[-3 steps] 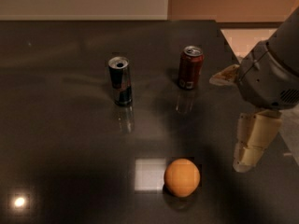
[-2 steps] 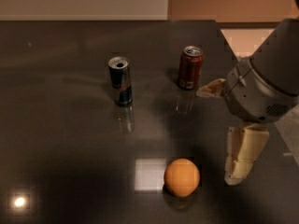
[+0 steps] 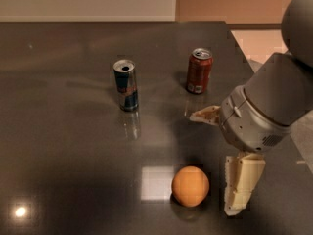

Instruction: Move orange near coke can

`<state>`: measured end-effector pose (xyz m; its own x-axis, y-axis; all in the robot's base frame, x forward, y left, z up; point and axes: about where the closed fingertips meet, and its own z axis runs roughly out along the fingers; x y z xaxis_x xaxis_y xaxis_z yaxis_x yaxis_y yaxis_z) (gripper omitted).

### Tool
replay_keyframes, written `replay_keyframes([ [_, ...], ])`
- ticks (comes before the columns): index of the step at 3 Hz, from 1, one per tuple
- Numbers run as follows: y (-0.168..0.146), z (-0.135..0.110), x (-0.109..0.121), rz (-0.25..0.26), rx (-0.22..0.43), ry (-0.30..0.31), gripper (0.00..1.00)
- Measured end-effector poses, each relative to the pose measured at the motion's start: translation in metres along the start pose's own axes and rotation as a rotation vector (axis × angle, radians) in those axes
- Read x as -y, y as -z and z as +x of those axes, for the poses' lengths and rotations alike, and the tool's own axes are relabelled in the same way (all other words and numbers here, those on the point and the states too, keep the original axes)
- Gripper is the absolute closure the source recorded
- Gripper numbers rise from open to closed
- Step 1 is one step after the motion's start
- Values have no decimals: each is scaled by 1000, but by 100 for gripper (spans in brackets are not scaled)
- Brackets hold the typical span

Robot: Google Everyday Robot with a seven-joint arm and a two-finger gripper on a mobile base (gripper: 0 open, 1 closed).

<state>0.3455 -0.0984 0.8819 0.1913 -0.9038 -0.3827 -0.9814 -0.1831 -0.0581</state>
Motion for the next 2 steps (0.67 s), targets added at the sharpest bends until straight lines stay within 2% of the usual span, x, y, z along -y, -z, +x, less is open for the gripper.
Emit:
replay_keyframes([
  [2, -23, -10, -19, -41, 47, 49, 0],
])
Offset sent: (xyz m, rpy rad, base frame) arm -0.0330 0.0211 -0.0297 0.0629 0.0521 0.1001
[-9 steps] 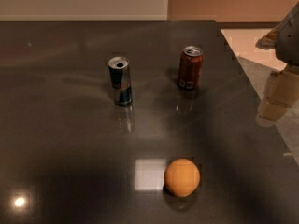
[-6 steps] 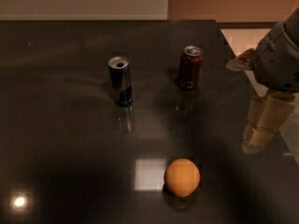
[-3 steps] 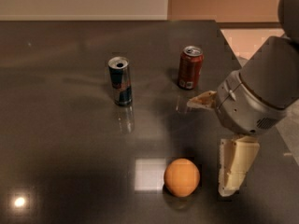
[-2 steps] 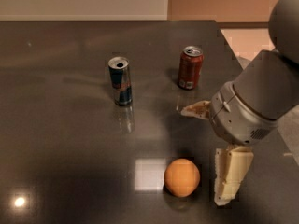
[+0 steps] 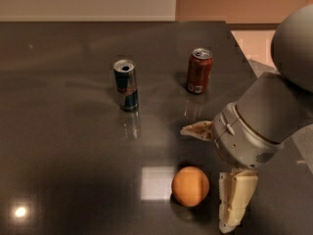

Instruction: Move orange near coke can

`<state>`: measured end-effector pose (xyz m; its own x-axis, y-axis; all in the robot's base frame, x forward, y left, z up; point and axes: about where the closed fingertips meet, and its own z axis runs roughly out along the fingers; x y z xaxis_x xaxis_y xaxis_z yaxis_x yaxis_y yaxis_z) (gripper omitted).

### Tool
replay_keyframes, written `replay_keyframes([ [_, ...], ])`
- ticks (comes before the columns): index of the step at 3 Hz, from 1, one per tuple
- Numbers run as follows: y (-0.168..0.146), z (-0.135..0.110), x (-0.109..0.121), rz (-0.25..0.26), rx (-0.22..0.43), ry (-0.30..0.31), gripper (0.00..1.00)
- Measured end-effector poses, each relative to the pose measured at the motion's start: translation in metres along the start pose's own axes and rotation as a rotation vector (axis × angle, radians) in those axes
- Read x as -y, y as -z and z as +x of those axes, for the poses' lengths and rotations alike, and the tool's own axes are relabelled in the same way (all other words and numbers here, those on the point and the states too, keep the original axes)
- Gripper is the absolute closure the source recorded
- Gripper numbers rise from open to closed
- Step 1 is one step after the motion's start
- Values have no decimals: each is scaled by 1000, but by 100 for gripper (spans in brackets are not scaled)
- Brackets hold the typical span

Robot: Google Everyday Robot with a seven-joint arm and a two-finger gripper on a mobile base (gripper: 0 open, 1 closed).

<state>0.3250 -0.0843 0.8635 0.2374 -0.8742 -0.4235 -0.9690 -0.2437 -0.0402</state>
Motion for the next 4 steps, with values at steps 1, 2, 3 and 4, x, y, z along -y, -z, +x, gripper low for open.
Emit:
replay_keyframes([
  [1, -10, -4, -6, -17, 17, 20, 0],
  [2, -17, -3, -6, -17, 25, 29, 18],
  [3, -20, -1, -3, -9, 26, 28, 42],
  [4, -16, 1, 5, 19, 27, 3, 65],
])
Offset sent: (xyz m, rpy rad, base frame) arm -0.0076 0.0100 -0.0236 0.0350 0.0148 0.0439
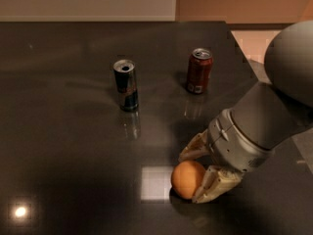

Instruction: Move orange near coke can

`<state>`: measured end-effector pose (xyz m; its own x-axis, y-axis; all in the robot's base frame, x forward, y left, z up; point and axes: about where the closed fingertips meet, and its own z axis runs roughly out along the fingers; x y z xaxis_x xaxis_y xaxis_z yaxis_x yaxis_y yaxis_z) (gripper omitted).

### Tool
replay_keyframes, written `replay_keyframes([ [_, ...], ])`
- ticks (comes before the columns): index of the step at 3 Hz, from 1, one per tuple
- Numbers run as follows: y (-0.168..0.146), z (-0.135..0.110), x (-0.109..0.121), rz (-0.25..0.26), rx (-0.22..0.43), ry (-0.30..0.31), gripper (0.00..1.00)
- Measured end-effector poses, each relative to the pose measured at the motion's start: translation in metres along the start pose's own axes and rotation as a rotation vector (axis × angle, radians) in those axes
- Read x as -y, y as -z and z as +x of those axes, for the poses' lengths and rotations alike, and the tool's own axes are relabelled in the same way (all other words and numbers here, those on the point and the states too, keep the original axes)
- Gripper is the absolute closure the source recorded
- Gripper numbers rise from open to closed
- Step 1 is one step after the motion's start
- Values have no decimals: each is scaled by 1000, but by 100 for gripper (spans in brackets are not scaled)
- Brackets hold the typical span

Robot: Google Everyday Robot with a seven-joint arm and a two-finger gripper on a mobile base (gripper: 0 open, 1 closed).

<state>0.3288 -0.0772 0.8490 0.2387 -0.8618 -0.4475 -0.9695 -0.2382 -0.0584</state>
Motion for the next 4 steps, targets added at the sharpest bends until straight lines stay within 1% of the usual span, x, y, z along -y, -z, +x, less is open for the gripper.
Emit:
replay_keyframes([
  [1, 22, 8, 26, 79, -25, -64, 88],
  [2, 57, 22, 64, 198, -56, -168, 100],
  [3, 88, 45, 102, 310, -70, -284, 100],
  [4, 100, 73, 134, 379, -59, -375, 100],
])
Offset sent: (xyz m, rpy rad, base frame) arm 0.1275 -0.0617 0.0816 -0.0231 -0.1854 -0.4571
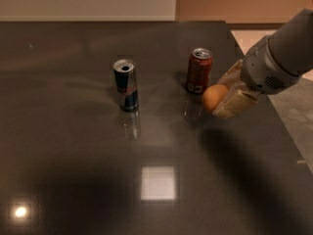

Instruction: Move orange near coke can

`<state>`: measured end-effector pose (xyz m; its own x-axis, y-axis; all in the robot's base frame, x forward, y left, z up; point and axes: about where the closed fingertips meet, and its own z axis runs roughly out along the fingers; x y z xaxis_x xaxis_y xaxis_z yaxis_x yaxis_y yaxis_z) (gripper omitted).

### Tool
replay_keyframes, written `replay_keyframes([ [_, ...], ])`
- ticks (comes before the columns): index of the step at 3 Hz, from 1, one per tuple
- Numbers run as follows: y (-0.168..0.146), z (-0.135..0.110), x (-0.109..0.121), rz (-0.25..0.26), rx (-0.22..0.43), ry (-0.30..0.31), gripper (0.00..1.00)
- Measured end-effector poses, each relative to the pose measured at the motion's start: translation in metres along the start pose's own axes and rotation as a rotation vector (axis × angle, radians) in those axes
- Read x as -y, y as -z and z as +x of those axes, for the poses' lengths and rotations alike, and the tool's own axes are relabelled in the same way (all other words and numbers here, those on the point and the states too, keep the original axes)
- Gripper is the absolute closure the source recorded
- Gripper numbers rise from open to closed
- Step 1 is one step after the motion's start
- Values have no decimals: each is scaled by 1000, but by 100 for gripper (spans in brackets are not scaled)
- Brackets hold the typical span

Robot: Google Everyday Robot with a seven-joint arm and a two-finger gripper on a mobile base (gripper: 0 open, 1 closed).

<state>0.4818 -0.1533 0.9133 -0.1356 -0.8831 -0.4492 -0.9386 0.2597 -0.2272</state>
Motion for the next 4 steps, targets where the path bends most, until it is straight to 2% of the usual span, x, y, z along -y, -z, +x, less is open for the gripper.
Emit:
replay_keyframes([
  [1, -13, 14, 30, 33, 18, -79, 100],
  [3, -39, 33, 59, 49, 20, -173, 100],
  [4, -48, 37, 67, 55, 23, -193, 82],
])
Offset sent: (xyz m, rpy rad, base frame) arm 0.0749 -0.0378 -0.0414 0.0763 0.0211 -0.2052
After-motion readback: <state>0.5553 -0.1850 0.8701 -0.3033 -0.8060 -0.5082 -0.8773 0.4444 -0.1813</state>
